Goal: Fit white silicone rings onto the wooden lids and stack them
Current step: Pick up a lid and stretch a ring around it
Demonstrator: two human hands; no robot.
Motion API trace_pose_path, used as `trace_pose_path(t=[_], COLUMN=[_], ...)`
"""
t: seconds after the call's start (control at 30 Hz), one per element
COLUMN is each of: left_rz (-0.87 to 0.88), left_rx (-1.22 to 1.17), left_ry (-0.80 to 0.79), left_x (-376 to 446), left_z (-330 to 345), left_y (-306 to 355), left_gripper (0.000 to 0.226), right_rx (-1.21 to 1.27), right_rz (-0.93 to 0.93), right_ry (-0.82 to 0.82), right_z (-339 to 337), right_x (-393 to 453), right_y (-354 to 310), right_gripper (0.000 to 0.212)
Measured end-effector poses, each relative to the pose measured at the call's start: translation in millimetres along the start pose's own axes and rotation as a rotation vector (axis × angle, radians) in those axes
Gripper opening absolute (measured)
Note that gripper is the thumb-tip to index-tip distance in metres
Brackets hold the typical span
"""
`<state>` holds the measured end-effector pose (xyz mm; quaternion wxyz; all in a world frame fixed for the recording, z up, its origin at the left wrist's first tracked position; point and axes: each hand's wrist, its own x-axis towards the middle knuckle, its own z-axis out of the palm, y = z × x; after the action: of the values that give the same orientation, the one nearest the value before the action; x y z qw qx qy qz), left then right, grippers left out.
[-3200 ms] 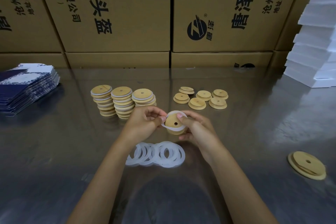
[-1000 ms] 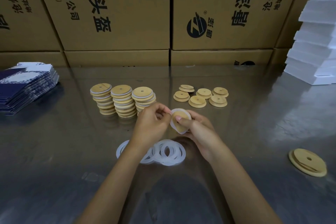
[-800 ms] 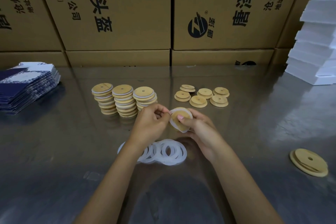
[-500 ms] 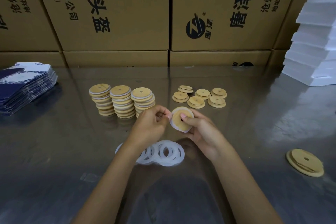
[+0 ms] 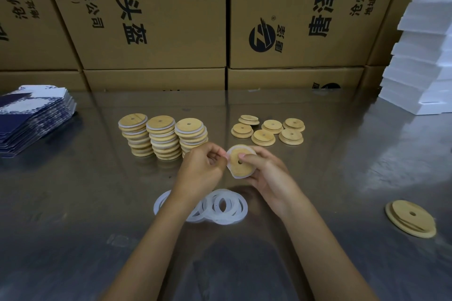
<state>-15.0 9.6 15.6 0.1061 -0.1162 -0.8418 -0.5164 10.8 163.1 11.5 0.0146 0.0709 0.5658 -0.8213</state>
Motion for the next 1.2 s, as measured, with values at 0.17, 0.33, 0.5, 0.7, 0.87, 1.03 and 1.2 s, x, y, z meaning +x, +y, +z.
trace_pose_path(t=[0.17,0.33,0.5,0.7,0.87,1.03,1.2], left_rz=[-0.027,-0.053,-0.008,-0.082,-0.097,-0.116,-0.013], left_rx=[-0.018,0.058,0.179,-0.072,-0.061,-0.058,-0.033], left_ry=[-0.022,-0.038,-0.09,-0.15,-0.154,-0.167,-0.132], left_x=[3.5,6.2,4.5,4.4,5.1,7.0,2.7], left_z=[-2.2,-4.4,-2.3,-3.6,-4.3,-8.9,-8.7], left_y=[-2.2,-7.1,-7.8,-6.0,-6.5,-5.5,-0.1], left_gripper=[0.013,0.02,0.021,0.015,0.017,0.014,0.011], right_rx=[-0.172,-0.186,-0.081,-0.005,-0.017,0.003,-0.082], right_rz=[-0.068,-0.089,-0.024,0.043,0.04,0.036,-0.001], right_ry=[0.061,0.062,0.057,0.042,0.044,-0.004,-0.029], right_z=[1.8,2.2,-0.6,-3.4,-1.7,-1.7,-6.3], right_x=[-3.1,-4.3,-2.0,2.6,2.7,2.4,2.7], right_y=[-2.4,-2.9,1.0,2.4,3.1,2.4,-1.2], right_gripper=[0.021,0.023,0.02,0.025,0.027,0.026,0.022])
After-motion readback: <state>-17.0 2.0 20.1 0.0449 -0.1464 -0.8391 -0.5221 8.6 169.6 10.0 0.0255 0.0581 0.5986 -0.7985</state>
